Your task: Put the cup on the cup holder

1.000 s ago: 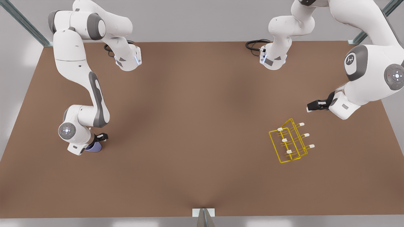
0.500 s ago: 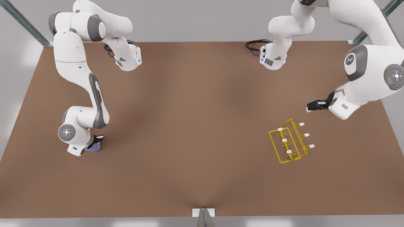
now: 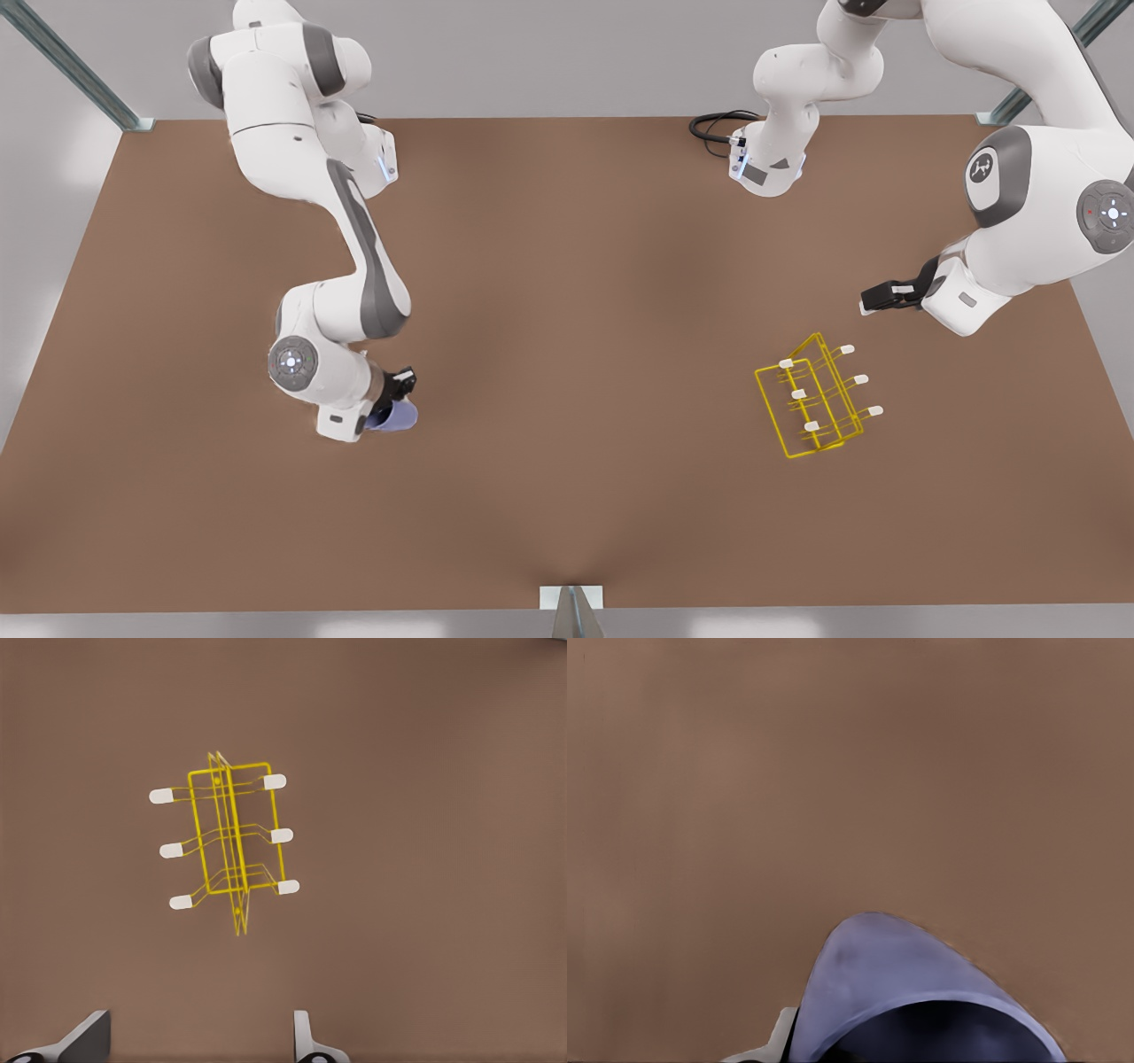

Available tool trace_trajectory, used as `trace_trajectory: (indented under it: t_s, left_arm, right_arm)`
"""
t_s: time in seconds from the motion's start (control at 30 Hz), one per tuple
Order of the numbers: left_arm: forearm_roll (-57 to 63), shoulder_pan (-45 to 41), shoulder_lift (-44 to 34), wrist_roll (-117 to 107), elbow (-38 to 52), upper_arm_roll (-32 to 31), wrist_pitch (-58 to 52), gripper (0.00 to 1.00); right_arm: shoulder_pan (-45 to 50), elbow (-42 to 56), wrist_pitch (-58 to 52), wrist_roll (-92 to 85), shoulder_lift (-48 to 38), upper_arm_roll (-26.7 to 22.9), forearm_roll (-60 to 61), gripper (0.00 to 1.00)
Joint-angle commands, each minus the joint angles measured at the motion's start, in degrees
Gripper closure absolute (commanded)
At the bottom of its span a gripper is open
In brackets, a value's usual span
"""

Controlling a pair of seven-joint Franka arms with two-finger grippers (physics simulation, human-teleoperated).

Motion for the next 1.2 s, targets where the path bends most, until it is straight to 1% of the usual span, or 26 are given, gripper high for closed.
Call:
trace_trajectory:
  t_s: [0.0,0.03,0.07,0.1,0.13,0.17,0.2,0.27,0.3,0.33,0.37,0.5,0.6,0.77,0.8,0.87,0.9,0.93,0.97,1.17]
  left_arm:
    - [0.03,0.00,-0.06,-0.01,0.03,0.07,-0.03,0.00]
    - [0.03,0.00,-0.06,-0.09,0.03,-0.02,-0.03,0.00]
    - [0.03,0.00,-0.06,-0.09,0.03,0.07,-0.03,0.00]
    - [0.03,0.00,-0.06,-0.09,0.03,0.07,-0.03,0.00]
    - [0.03,0.00,-0.15,-0.09,0.73,0.07,-0.03,0.00]
    - [0.12,0.09,-0.15,-0.18,0.99,0.07,-0.03,0.00]
    - [2.75,0.70,-0.15,0.08,1.34,0.16,-0.03,0.00]
    - [3.11,0.79,-0.23,0.17,1.34,0.16,-0.03,0.00]
    - [3.11,0.71,-0.32,0.08,1.43,0.07,-0.03,0.00]
    - [3.11,0.88,-0.24,0.26,1.61,0.07,-0.03,0.00]
    - [3.11,0.79,-0.24,0.17,1.61,0.07,-0.03,0.00]
    - [3.11,0.88,-0.24,0.17,1.61,0.16,-2.14,0.00]
    - [3.02,0.88,0.03,0.17,1.78,0.07,-1.87,0.00]
    - [3.37,3.08,-0.15,-0.27,1.78,0.07,-2.49,0.00]
    - [3.37,3.08,-0.32,-1.41,1.78,-0.01,-4.60,0.00]
    - [3.29,2.29,-1.20,-3.96,1.87,-0.02,-4.51,0.00]
    - [3.29,1.94,-1.11,-4.75,1.87,-0.02,-4.51,0.00]
    - [3.28,1.67,-0.85,-4.49,1.87,-0.02,-4.51,0.00]
    - [3.20,1.67,-0.85,-4.49,1.87,-0.02,-4.51,0.00]
    - [3.20,-0.52,-0.85,-4.93,1.61,0.07,-4.42,0.00]
  right_arm:
    - [2.61,2.04,-2.53,10.57,1.67,-0.04,17.93,0.79]
    - [4.54,5.73,-2.53,10.66,4.57,0.05,21.09,0.79]
    - [5.68,6.26,-2.18,10.31,5.81,-0.03,26.89,0.79]
    - [6.91,8.63,-0.33,10.39,6.68,0.05,29.53,0.79]
    - [7.88,11.09,0.54,10.04,8.35,0.05,35.15,0.79]
    - [9.29,12.06,3.70,9.69,9.94,0.05,39.64,0.79]
    - [11.04,13.29,7.48,7.41,11.96,0.05,44.56,0.79]
    - [13.15,18.39,14.34,-0.59,19.07,0.05,55.45,0.79]
    - [14.38,20.85,16.27,-1.21,21.27,0.05,60.21,0.79]
    - [14.83,25.50,16.45,-2.79,24.79,0.05,64.16,0.79]
    - [15.53,28.14,17.94,-5.77,27.69,0.05,66.36,0.79]
    - [17.29,30.87,19.97,-14.04,32.88,0.05,73.83,0.79]
    - [17.37,32.72,20.06,-17.64,35.86,0.14,75.76,0.79]
    - [17.64,33.42,20.06,-18.52,37.53,0.14,77.00,0.79]
    - [17.72,33.42,20.06,-18.52,37.45,0.05,77.00,0.79]
    - [17.64,33.42,20.06,-18.52,37.53,0.14,77.00,0.79]
    - [17.64,33.42,20.06,-18.44,37.54,0.14,77.00,0.72]
    - [17.64,33.25,19.97,-18.44,37.53,0.14,77.00,0.42]
    - [17.64,32.72,20.06,-18.61,37.54,0.23,77.35,0.00]
    - [17.02,31.84,20.06,-22.83,38.33,0.14,77.61,0.00]
